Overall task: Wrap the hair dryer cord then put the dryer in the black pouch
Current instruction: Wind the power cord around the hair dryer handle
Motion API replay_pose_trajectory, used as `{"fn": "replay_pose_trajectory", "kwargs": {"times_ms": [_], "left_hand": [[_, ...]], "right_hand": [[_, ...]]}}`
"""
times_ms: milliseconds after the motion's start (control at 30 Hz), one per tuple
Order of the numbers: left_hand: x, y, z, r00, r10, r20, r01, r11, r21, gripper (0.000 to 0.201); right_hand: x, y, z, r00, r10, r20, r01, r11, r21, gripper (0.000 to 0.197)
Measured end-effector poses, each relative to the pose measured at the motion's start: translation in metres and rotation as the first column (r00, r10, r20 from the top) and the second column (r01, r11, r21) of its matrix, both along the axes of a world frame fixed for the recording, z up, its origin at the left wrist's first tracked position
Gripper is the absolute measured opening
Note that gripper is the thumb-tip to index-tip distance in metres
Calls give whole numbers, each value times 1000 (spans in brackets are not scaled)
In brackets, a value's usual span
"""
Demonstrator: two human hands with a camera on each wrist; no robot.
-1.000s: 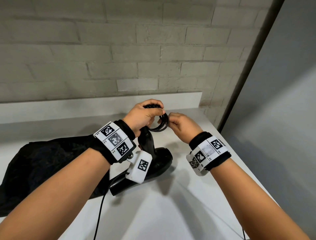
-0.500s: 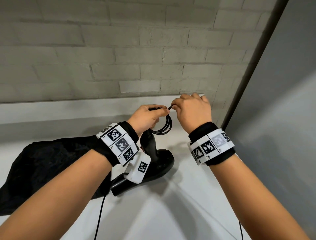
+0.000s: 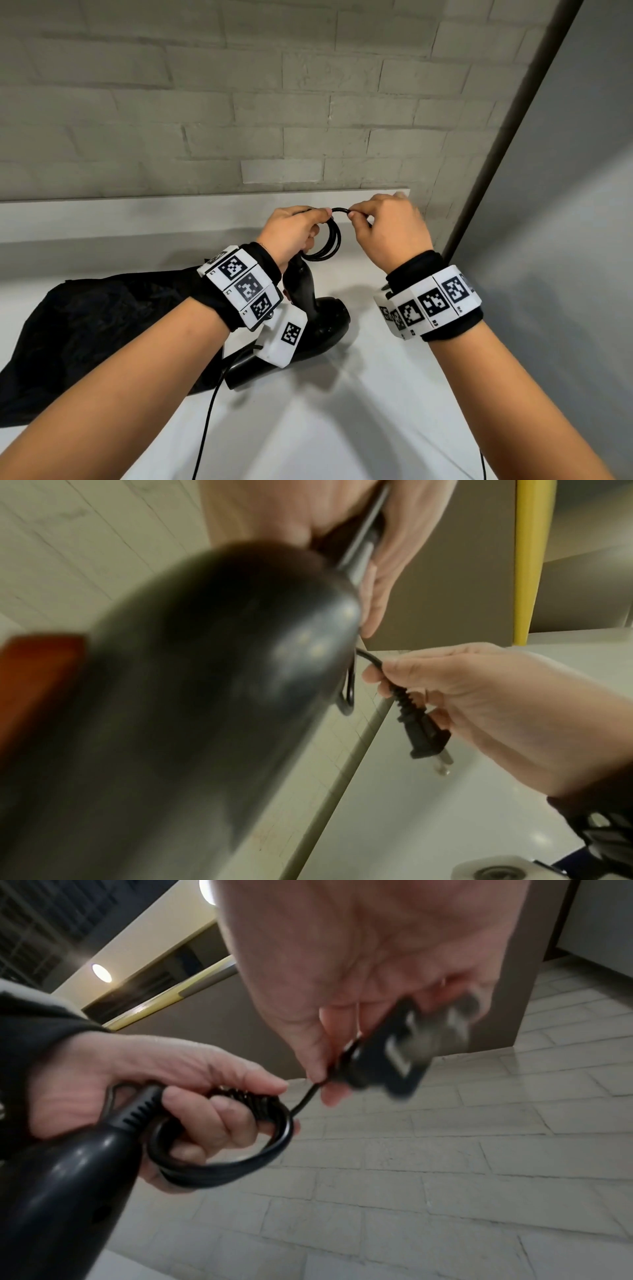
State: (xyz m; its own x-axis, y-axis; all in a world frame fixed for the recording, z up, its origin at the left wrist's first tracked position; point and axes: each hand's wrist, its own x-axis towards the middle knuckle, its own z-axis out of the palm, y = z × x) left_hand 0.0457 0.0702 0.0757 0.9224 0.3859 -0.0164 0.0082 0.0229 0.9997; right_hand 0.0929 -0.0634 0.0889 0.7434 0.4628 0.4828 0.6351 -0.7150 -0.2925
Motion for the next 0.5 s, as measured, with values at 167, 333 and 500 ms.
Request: {"fn": "replay_pose_trajectory", "kwargs": {"times_ms": [167,333,500], "left_hand": [[3,5,-3,998,51,21,-50,998,-45,17],[3,5,-3,998,56,29,-54,997,-47,19],[0,2,-3,995,84,60,-84,996,-6,21]], "right_hand": [[2,-5,-1,919,207,-337,-145,969,199,25],[-1,-9,-3,831,303,-467,-214,948,234,20],[-7,-1,-1,682,498,-535,-207,834,512,8]]}}
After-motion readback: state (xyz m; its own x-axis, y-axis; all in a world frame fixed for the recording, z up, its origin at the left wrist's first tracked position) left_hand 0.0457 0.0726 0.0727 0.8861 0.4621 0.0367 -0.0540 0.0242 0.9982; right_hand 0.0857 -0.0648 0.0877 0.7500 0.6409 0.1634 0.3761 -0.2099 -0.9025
